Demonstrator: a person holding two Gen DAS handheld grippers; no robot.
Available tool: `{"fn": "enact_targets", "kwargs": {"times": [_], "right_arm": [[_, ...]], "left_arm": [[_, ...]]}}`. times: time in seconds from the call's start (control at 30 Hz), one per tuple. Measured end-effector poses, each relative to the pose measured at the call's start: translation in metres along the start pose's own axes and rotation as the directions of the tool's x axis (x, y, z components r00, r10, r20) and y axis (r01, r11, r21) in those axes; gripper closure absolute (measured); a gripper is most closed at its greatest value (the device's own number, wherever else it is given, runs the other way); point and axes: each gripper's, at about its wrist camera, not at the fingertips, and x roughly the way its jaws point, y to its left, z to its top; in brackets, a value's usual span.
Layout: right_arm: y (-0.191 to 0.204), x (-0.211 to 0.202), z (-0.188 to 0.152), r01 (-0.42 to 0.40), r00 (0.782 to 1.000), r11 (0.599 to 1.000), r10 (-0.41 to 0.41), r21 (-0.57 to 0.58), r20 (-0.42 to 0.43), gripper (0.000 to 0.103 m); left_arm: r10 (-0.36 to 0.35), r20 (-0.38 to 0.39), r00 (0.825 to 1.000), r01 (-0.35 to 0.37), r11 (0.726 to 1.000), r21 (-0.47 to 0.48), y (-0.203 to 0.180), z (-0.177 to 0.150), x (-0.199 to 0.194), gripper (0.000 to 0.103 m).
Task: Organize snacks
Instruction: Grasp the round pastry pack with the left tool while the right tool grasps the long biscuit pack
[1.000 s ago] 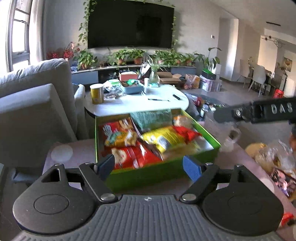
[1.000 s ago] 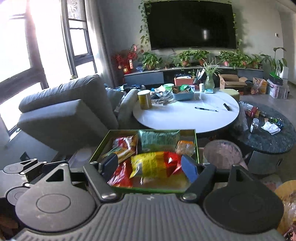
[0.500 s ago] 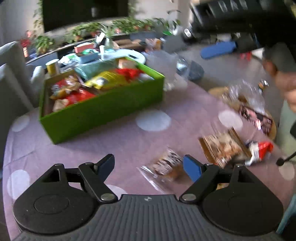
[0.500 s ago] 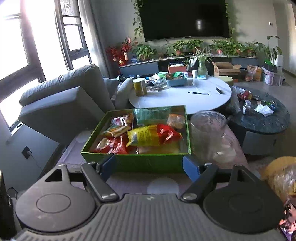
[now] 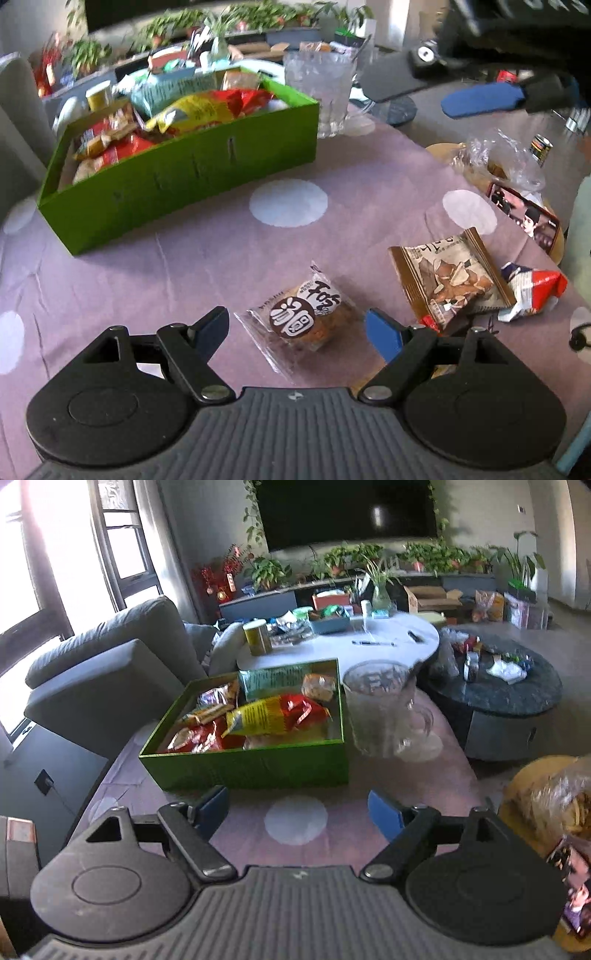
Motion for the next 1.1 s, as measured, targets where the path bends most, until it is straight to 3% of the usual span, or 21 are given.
{"fn": "enact_targets", "kwargs": {"times": [0.13,0.57,0.63,0.73,0.87,1.1], "right_arm": [[-0.002,0.002,-0.004,0.000,1.000,1.000,0.000,0.006,-0.013,0.018],[-0.013,0.002,-0.013,-0.007,0.999,0.999,0.008,0.032,-0.031,0.018],[-0.013,0.002,-0.014,-0.009,0.999,0.999,0.010,0.033,-0.032,0.018],[-0.013,0.001,-0.015,-0.012,0.999,0.999,0.013,0.032,-0.033,0.018],[-0.015,-0.001,-0.017,-0.009,0.999,1.000,0.010,0.029,-0.033,0.018],[-0.016,-0.004,-0.021,-0.018,0.999,1.000,0.018,0.018,-0.037,0.018]], "left_arm": [[-0.006,-0.043,0.999,0.004,0.999,-0.044,-0.002,0.001,0.004,0.024],[-0.002,-0.070,0.998,-0.009,0.989,-0.149,-0.001,0.011,0.017,0.025],[0.009,-0.062,0.998,-0.019,0.988,-0.153,-0.002,0.013,0.020,0.029],[0.058,-0.037,0.998,-0.061,0.994,-0.094,-0.007,0.011,0.021,0.044],[0.047,-0.026,0.999,-0.048,0.997,-0.066,-0.008,0.005,0.015,0.048],[0.062,0.004,0.998,-0.061,0.989,-0.132,0.009,-0.007,-0.004,0.050]]}}
